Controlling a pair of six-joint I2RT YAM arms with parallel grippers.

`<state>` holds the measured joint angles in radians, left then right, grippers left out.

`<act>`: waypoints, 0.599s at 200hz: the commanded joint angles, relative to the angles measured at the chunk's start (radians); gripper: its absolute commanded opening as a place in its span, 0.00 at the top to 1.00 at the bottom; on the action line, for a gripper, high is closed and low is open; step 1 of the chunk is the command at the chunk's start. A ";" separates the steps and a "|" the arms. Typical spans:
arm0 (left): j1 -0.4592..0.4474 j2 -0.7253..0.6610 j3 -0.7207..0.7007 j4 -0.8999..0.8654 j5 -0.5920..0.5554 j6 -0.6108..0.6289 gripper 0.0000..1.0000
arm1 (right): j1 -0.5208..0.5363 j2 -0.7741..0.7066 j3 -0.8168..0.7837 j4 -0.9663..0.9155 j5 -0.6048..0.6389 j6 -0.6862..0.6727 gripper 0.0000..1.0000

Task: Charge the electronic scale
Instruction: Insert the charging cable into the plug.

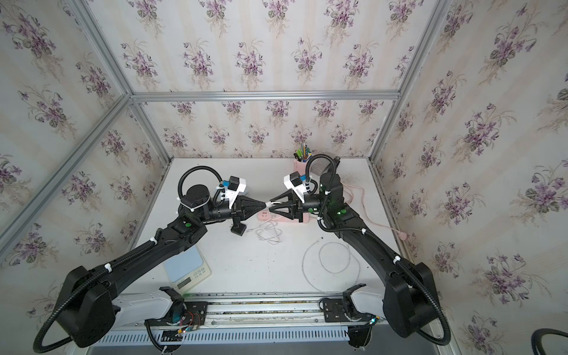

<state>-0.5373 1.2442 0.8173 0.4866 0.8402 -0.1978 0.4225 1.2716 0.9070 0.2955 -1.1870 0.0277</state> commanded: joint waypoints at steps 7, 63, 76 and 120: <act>0.000 0.002 0.003 0.070 0.015 -0.030 1.00 | -0.001 0.019 0.021 0.037 -0.026 0.027 0.82; 0.000 0.008 0.004 0.066 -0.009 -0.032 0.87 | 0.001 0.038 0.075 -0.096 -0.017 -0.049 1.00; 0.007 -0.027 -0.009 -0.007 -0.083 0.013 0.61 | 0.000 0.054 0.172 -0.363 0.068 -0.232 1.00; 0.077 -0.116 -0.026 -0.313 -0.377 0.130 0.47 | 0.043 0.224 0.494 -0.906 0.427 -0.473 1.00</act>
<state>-0.4911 1.1393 0.7872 0.3523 0.6418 -0.1383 0.4339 1.4227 1.2964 -0.2565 -0.9833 -0.2592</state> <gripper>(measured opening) 0.522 0.064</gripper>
